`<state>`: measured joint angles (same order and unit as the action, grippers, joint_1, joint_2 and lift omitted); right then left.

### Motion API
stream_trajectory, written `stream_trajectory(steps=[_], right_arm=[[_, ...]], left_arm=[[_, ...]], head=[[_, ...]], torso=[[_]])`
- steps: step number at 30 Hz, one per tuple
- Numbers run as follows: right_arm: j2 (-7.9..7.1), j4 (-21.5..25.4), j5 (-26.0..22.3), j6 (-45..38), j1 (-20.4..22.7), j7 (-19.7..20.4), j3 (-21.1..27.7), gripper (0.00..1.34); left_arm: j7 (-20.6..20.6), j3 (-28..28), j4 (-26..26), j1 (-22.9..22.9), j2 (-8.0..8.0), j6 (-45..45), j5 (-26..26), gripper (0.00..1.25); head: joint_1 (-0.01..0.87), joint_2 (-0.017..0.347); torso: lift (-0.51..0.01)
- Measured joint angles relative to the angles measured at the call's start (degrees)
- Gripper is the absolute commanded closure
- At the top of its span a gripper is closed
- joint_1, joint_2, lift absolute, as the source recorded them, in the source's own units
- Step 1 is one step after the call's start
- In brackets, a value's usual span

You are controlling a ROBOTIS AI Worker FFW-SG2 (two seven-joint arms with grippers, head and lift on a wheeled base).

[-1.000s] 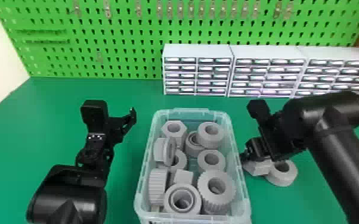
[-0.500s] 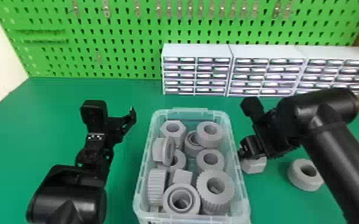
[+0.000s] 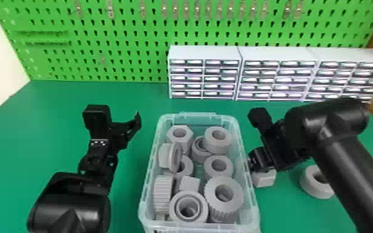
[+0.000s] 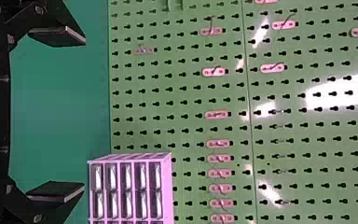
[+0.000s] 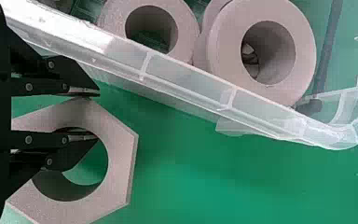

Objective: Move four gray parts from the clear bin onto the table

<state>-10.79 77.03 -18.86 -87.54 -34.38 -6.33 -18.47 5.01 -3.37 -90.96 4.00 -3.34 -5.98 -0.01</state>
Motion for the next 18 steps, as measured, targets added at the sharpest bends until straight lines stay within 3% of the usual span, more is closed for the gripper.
stream_trajectory(steps=[18], right_arm=[[-0.44, -0.03, 0.40, -0.43, 1.35, 0.01, 1.91, 1.02]], left_arm=[[0.07, -0.04, 0.09, 0.09, 0.00, 0.00, -0.17, 0.18]], head=[[0.693, 0.072]], torso=[[-0.052]])
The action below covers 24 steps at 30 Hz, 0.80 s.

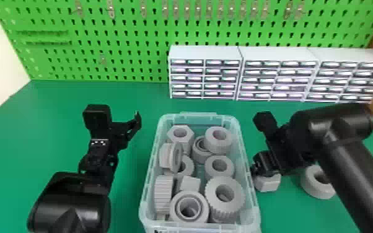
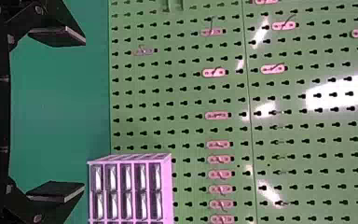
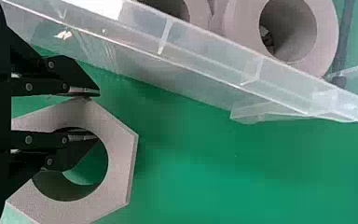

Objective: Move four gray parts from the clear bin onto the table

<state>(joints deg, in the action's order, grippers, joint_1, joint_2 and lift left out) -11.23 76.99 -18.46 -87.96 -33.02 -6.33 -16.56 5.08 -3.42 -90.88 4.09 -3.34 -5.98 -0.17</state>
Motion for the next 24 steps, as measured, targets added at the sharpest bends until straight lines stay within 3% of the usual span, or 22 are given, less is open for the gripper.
stream_trajectory(steps=[24], right_arm=[[-0.29, 0.00, 2.03, -0.44, 1.60, 0.00, 1.87, 1.00]], left_arm=[[0.20, -0.57, 0.40, 0.16, 0.00, 0.00, -0.53, 0.18]], head=[[0.693, 0.072]], torso=[[-0.052]])
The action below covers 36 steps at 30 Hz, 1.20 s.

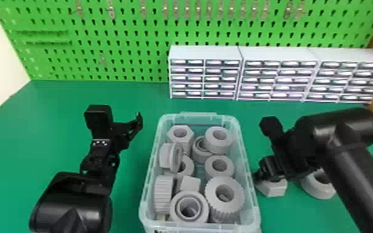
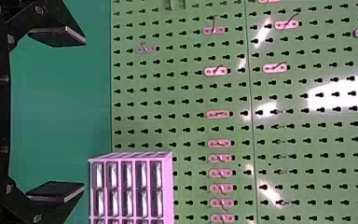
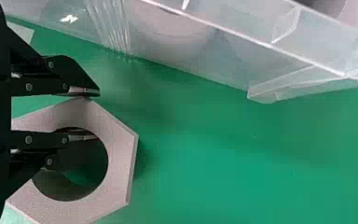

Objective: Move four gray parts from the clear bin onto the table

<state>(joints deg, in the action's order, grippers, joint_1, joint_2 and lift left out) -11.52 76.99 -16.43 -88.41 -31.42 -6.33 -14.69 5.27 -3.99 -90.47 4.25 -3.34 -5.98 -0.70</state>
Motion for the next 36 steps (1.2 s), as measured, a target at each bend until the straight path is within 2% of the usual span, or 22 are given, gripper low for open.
stream_trajectory(steps=[5, 8, 11, 13, 26, 36], right_arm=[[-0.11, 0.00, 0.23, -0.32, 0.27, 0.00, 0.46, 0.88], [-0.15, 0.00, 0.38, -0.69, 0.30, 0.00, 0.58, 0.72], [-0.16, 0.00, 0.61, -0.98, 0.31, 0.00, 0.63, 0.67], [-0.13, 0.00, 0.72, -1.09, 0.31, 0.00, 0.63, 0.59], [-0.10, 0.22, 0.57, -1.51, 0.09, 0.00, 0.75, 0.59], [-0.16, 5.38, 0.43, -1.59, -1.71, 0.00, 0.90, 0.59]], left_arm=[[0.00, -0.05, 0.03, -0.02, 0.00, 0.00, 0.00, 0.18], [0.00, -0.02, 0.04, -0.03, 0.00, 0.00, -0.01, 0.18], [0.00, -0.01, 0.04, -0.03, 0.00, 0.00, -0.03, 0.18], [0.00, -0.02, 0.04, -0.02, 0.00, 0.00, -0.05, 0.18], [0.00, 0.17, 0.04, -0.06, 0.00, 0.00, -0.32, 0.18], [0.00, 0.13, 0.04, -0.12, 0.00, 0.02, -0.44, 0.18]], head=[[0.693, 0.072], [0.693, 0.072], [0.693, 0.072], [0.693, 0.072], [0.693, 0.072], [0.693, 0.072]], torso=[[-0.052], [-0.052], [-0.052], [-0.052], [-0.052], [-0.052]])
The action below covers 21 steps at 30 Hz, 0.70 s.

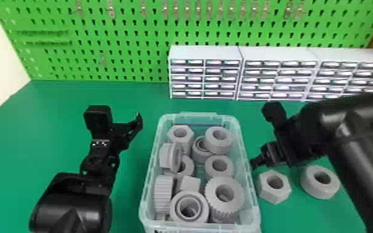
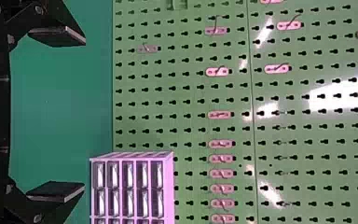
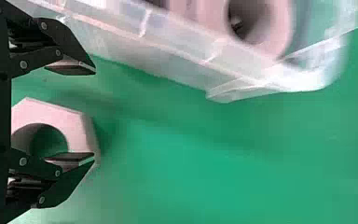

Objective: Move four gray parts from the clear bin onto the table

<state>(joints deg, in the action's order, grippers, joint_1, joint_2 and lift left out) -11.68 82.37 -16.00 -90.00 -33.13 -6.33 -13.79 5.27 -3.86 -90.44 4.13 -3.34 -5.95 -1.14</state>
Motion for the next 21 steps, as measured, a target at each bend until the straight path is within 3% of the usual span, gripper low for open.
stream_trajectory(steps=[21], right_arm=[[0.01, 10.18, -1.73, 0.00, -3.42, 0.00, 0.55, 0.59]], left_arm=[[0.00, 0.08, 0.00, -0.23, 0.00, -0.02, 0.18, 0.18]], head=[[0.693, 0.072]], torso=[[-0.052]])
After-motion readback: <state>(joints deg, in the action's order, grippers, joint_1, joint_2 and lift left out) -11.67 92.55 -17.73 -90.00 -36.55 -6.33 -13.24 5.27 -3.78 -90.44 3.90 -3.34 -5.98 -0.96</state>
